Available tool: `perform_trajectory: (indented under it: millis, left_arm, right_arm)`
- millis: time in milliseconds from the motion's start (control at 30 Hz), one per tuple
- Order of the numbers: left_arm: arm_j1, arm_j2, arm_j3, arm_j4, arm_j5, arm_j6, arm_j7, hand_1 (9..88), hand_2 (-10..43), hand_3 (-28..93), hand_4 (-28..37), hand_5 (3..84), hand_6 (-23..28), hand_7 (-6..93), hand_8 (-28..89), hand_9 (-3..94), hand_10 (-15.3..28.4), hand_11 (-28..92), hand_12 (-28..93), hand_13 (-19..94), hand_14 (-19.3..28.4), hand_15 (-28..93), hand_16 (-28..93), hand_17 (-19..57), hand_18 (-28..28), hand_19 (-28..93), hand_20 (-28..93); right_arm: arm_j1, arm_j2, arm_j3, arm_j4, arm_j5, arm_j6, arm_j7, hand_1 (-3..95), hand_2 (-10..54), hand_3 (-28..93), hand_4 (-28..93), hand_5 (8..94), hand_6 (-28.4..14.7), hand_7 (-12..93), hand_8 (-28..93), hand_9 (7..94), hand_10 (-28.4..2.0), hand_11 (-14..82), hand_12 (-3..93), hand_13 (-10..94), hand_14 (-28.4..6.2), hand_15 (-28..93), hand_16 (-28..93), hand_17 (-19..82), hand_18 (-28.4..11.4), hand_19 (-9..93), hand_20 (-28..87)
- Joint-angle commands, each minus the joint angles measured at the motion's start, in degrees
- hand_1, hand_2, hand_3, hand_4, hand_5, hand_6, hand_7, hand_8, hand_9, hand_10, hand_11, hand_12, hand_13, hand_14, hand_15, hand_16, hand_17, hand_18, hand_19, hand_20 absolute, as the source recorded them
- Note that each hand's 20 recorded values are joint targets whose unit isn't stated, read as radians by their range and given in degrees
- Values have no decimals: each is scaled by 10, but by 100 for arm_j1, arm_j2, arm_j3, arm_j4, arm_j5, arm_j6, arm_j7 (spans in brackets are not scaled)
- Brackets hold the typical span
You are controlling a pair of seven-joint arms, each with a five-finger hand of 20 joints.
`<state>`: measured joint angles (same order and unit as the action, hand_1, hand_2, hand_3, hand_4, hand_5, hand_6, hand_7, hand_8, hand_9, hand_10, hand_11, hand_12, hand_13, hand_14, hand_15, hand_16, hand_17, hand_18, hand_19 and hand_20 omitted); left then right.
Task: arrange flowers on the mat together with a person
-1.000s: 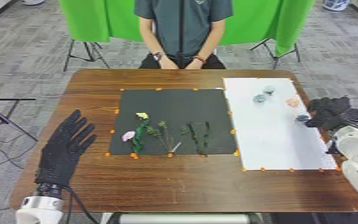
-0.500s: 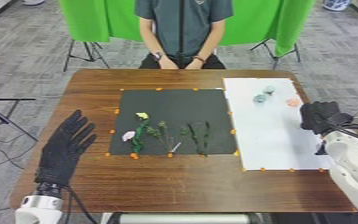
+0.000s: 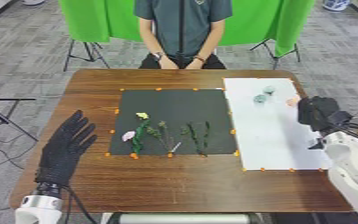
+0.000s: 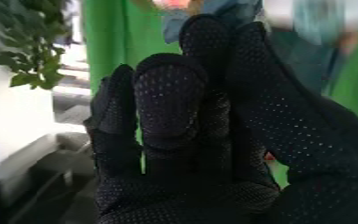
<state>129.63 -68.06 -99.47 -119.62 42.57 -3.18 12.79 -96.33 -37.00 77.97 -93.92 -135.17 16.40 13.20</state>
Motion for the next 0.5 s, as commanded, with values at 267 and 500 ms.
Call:
perform_trajectory:
  millis: [267, 500]
  left_arm:
    - [100, -24, -41, 5, -6, -8, -69, 277, -36, 677, -252, 280, 23, 188, -96, 203, 103, 166, 163, 177, 117, 170, 69, -107, 199, 400, 115]
    - [97, -41, -9, -9, 13, -10, -79, 279, -36, 677, -252, 280, 23, 187, -95, 203, 103, 166, 163, 176, 116, 167, 69, -107, 199, 399, 115]
  right_arm:
    - [1106, -338, -1086, -1123, 1258, 20, -255, 543, -95, 804, -283, 715, 20, 498, 19, 868, -43, 201, 544, 797, -27, 600, 355, 369, -182, 805, 459]
    - [2656, -1295, -2652, -878, 1383, -687, -848, 546, -95, 800, -283, 715, 20, 495, 23, 869, -43, 199, 542, 795, -28, 601, 355, 368, -181, 804, 460]
